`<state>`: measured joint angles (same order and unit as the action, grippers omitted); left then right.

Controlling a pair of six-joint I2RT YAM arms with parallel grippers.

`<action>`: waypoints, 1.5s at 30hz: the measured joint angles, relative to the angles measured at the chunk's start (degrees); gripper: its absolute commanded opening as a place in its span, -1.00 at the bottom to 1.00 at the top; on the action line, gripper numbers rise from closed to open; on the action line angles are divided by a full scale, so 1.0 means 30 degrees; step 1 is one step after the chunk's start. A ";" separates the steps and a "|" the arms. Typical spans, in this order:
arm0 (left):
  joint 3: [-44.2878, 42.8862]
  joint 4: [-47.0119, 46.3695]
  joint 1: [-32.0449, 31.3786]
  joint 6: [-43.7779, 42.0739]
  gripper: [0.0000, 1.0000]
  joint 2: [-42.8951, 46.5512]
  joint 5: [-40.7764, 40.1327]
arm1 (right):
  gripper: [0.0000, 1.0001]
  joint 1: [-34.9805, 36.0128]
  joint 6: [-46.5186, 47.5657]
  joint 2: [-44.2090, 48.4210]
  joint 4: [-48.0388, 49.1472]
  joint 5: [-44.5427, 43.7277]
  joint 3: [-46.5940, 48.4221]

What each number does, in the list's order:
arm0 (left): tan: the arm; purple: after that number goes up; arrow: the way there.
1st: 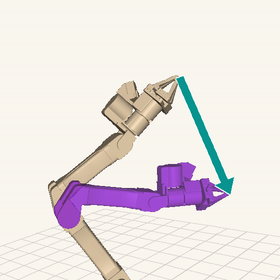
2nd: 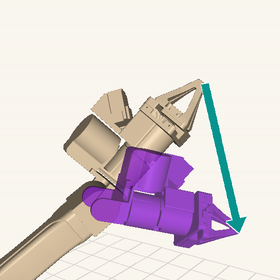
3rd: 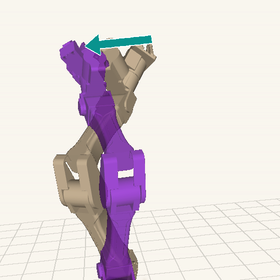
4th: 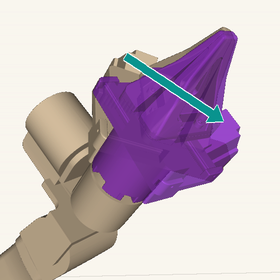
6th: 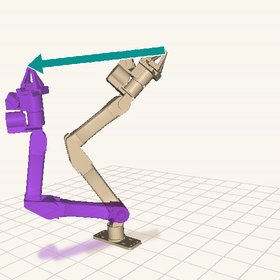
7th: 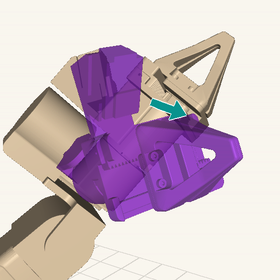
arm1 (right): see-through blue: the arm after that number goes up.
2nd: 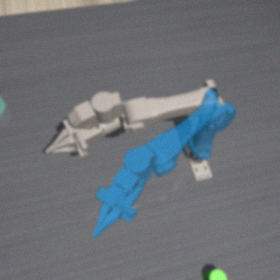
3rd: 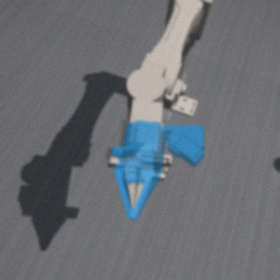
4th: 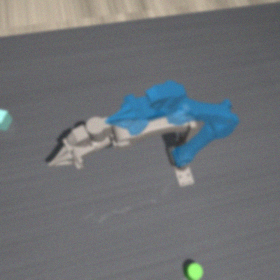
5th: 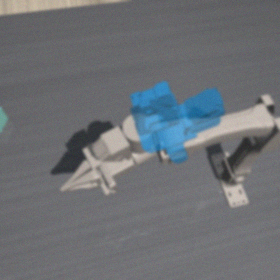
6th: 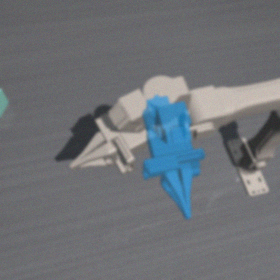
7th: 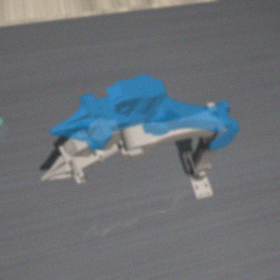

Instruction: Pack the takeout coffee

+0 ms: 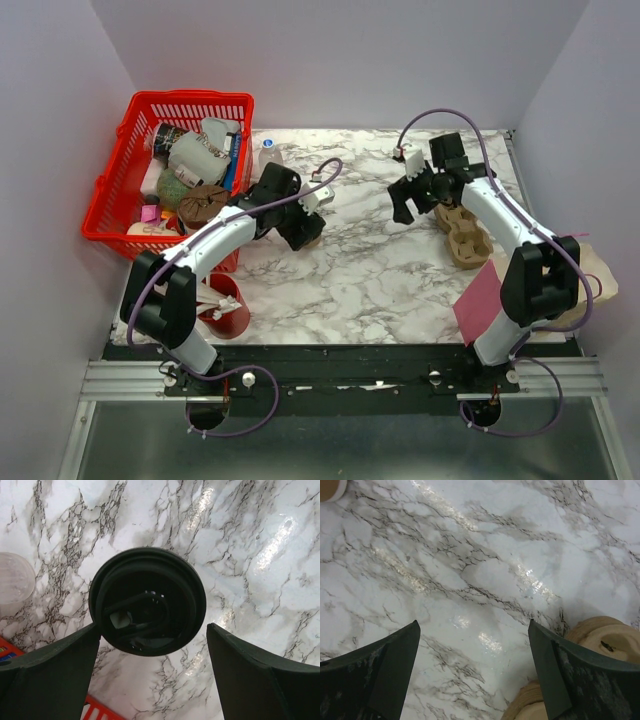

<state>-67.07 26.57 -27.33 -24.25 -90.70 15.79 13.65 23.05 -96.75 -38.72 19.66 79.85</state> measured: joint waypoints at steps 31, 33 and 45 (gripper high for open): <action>-0.3548 0.0474 0.0000 0.2790 0.95 0.1290 0.0175 | 0.27 -0.4328 0.1501 -0.1100 -0.2725 -0.6732 0.1151; -0.3687 0.0466 0.0000 0.2943 0.95 0.1282 0.0189 | 0.27 -0.4488 0.1566 -0.1195 -0.2841 -0.6965 0.1151; -0.3752 0.0386 0.0000 0.3395 0.95 0.1282 0.0313 | 0.21 -0.4940 0.1800 -0.2062 -0.3162 -0.7089 0.1151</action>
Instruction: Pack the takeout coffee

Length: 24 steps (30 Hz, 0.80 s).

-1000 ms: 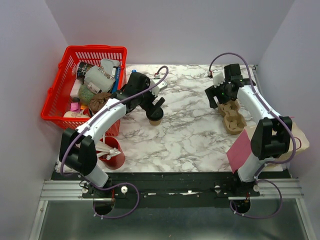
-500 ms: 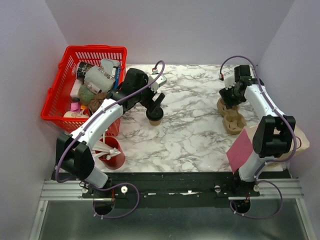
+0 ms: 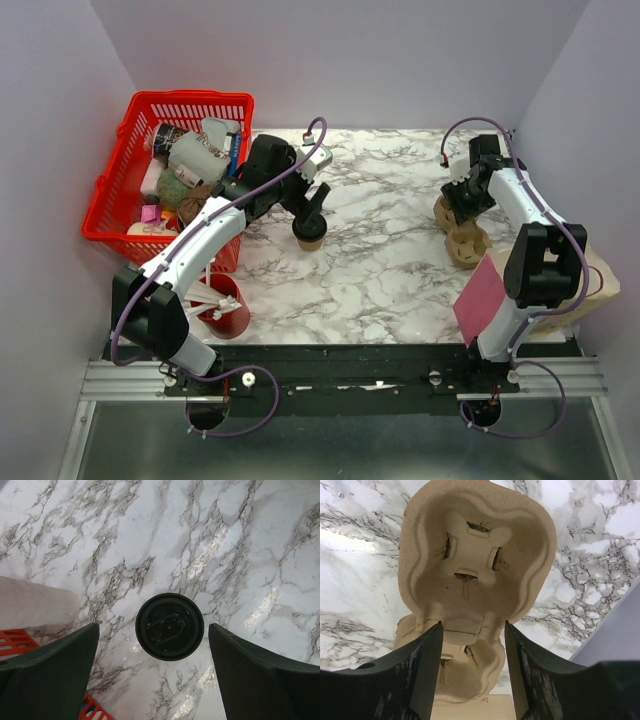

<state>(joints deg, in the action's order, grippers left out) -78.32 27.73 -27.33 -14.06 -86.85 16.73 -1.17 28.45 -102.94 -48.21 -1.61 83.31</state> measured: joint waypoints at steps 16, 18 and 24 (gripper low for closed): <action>0.0000 0.0007 0.0000 0.0080 0.95 -0.0015 0.0000 | 0.01 -0.0044 0.0051 -0.0656 -0.0430 0.0597 0.0000; 0.0000 0.0007 0.0000 0.0087 0.95 -0.0022 0.0000 | 0.01 -0.0051 0.0051 -0.0663 -0.0481 0.0685 0.0000; 0.0000 0.0000 0.0000 0.0146 0.95 -0.0095 0.0000 | -0.03 -0.0066 0.0051 -0.0663 -0.0561 0.0787 0.0000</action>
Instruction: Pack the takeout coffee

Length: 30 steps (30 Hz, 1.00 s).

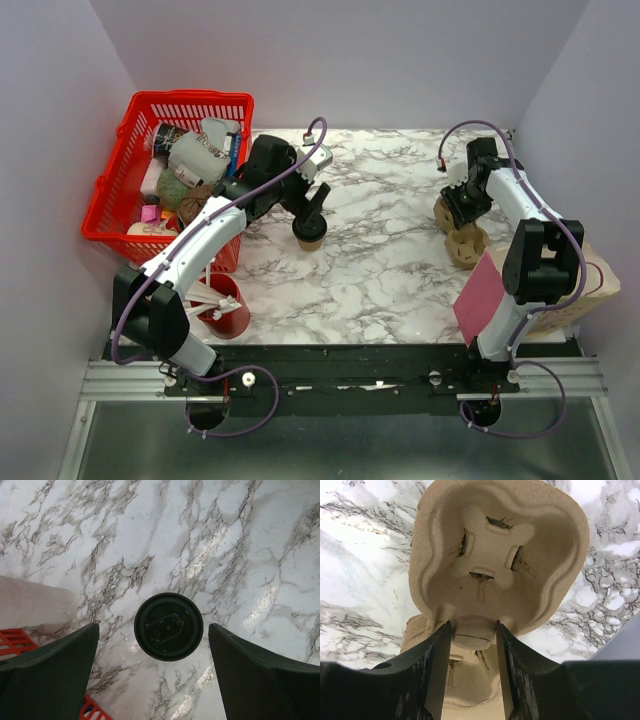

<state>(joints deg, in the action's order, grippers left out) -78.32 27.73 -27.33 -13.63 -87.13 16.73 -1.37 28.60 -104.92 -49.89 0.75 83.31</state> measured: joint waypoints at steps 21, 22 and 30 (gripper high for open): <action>0.0000 -0.0007 0.0000 0.0146 0.95 -0.0102 0.0015 | -0.28 -0.0277 0.0000 0.0036 -0.0357 0.0503 0.0124; 0.0000 -0.0015 0.0007 0.0153 0.95 -0.0102 0.0015 | -0.30 -0.0291 0.0000 0.0036 -0.0597 0.0554 0.0262; 0.0000 -0.0109 0.0000 0.0364 0.95 -0.0109 0.0131 | -0.38 -0.0306 0.0007 0.0321 -0.2033 0.0692 0.1792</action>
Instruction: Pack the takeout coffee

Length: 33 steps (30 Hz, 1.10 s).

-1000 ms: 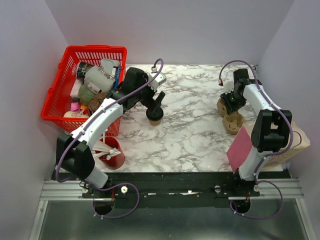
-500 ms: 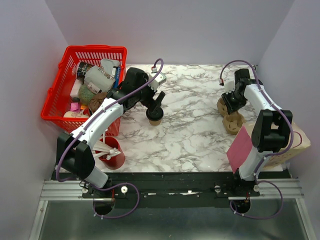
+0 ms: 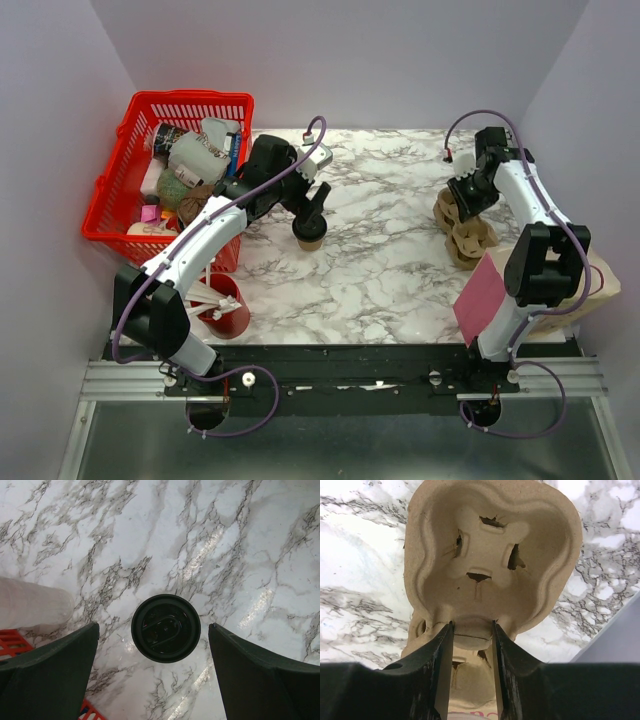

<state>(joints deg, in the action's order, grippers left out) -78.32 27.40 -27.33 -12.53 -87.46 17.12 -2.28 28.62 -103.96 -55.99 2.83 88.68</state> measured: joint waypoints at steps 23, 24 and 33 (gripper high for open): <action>0.0000 0.0503 0.0000 -0.0874 0.93 0.0015 0.0095 | -0.91 0.3570 0.1508 -0.0138 -0.2470 0.3985 0.6390; 0.0000 0.0605 0.0000 -0.1056 0.93 0.0080 0.0102 | -0.91 0.4007 0.1698 -0.0284 -0.2433 0.4087 0.6572; 0.0007 0.1268 0.0007 -0.2120 0.93 0.1435 0.0095 | -0.85 0.5690 0.1989 -0.4590 -0.2055 0.4575 0.9712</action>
<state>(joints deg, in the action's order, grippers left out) -78.30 31.20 -27.31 -18.90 -83.15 17.41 14.79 34.59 -117.73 -62.15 16.56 117.82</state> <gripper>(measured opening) 0.965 0.405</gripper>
